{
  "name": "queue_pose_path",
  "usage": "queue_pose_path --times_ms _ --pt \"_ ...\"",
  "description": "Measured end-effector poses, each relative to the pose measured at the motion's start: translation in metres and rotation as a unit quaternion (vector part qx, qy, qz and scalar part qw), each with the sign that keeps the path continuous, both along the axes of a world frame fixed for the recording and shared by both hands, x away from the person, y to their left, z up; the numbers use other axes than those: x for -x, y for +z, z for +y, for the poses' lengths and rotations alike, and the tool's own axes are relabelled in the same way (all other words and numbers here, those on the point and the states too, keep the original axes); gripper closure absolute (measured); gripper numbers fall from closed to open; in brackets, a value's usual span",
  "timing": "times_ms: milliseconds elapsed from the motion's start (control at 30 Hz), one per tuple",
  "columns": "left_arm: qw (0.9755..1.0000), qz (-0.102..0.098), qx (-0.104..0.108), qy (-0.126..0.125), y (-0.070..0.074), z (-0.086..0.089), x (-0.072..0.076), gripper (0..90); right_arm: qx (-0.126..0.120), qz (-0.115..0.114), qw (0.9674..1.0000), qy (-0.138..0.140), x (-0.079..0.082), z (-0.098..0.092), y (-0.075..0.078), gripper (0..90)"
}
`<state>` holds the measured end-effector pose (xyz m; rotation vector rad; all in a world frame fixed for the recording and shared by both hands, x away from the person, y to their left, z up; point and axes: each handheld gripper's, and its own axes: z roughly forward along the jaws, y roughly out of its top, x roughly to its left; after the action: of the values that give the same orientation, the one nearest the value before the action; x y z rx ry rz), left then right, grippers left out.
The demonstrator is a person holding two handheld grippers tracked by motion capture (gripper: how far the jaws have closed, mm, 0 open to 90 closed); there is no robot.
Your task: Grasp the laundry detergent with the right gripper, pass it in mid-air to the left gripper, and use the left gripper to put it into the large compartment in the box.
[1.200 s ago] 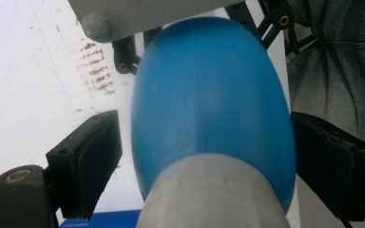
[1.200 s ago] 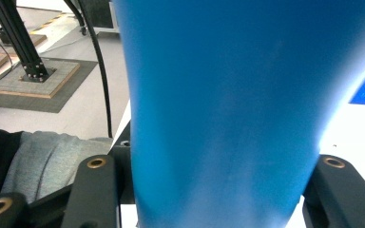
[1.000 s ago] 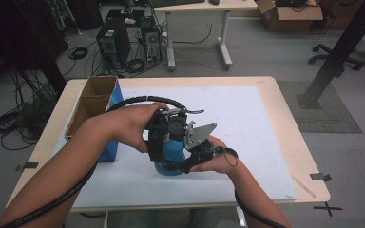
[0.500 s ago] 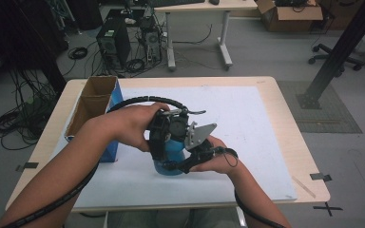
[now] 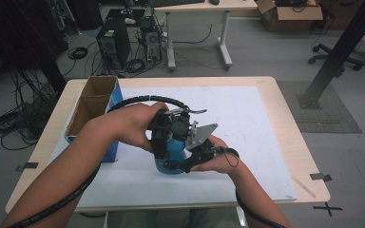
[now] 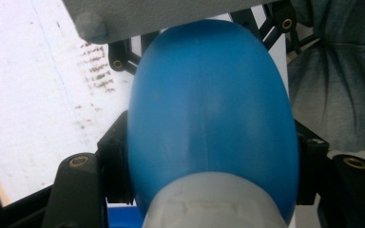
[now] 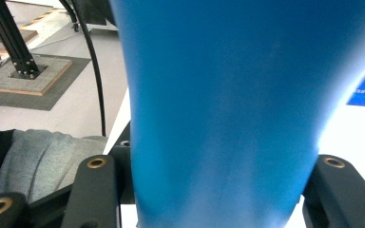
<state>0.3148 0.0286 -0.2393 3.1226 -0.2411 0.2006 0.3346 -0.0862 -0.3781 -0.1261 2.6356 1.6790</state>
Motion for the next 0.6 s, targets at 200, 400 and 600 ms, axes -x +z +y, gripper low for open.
queue_pose_path --times_ms 200,400,600 --pt "0.9998 0.006 -0.007 0.017 0.0008 -0.0018 0.0009 37.7 -0.002 -0.003 1.0 0.003 0.0009 0.0011 -0.0003 43.9" --pt "0.9997 0.0 -0.012 0.021 0.0014 -0.0036 0.0029 37.9 -0.004 -0.008 1.0 0.004 0.0011 0.0008 0.0001 43.8" --pt "0.9994 -0.008 -0.025 0.021 0.0035 -0.0068 0.0061 38.3 -0.009 -0.012 0.9999 0.004 0.0023 0.0009 0.0002 42.2"
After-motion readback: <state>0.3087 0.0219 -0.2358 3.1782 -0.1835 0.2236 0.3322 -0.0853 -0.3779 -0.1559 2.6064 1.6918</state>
